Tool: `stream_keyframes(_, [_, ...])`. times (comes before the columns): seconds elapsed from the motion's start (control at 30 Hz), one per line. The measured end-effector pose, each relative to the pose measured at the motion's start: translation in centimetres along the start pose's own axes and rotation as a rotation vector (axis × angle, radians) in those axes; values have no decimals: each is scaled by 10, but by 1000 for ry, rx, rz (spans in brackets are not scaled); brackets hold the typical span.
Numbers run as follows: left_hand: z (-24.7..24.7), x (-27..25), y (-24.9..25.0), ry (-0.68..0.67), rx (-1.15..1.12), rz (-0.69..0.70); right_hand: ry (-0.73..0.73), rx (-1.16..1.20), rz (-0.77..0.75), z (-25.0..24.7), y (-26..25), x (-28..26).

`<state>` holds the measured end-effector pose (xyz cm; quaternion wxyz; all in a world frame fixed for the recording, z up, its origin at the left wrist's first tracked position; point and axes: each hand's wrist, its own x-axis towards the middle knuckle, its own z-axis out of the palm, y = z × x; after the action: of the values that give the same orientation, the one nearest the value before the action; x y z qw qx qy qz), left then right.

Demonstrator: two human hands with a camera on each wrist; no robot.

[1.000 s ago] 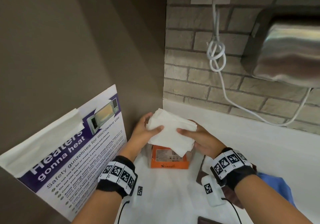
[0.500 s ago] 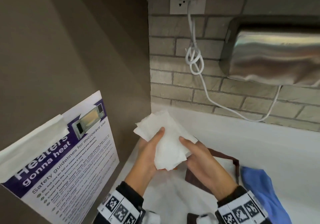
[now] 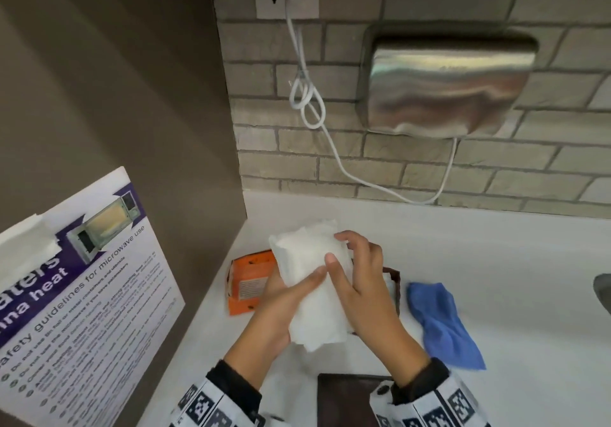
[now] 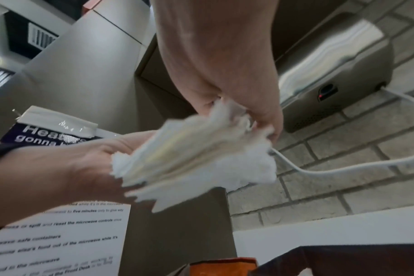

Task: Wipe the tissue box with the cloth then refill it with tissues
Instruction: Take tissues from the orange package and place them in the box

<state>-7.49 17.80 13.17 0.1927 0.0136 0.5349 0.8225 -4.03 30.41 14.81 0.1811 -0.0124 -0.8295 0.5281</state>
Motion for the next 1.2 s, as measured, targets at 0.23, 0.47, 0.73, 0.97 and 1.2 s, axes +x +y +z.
stream_keyframes(0.23, [18,-2,-13,-3,65,81,91,-167,59,-7,1,-2])
stream_keyframes(0.47, [15,-4,-18,-76,-105,-66,12,-53,226,-11,8,8])
stream_keyframes(0.73, [5,-7,-15,-70,-182,-139,-10,159,402,-11,11,8])
stream_keyframes(0.97, [4,-4,-18,3,-98,-85,-3,137,406,-11,12,5])
stream_keyframes(1.2, [6,-6,-19,21,-97,-58,51,102,374,-11,17,5])
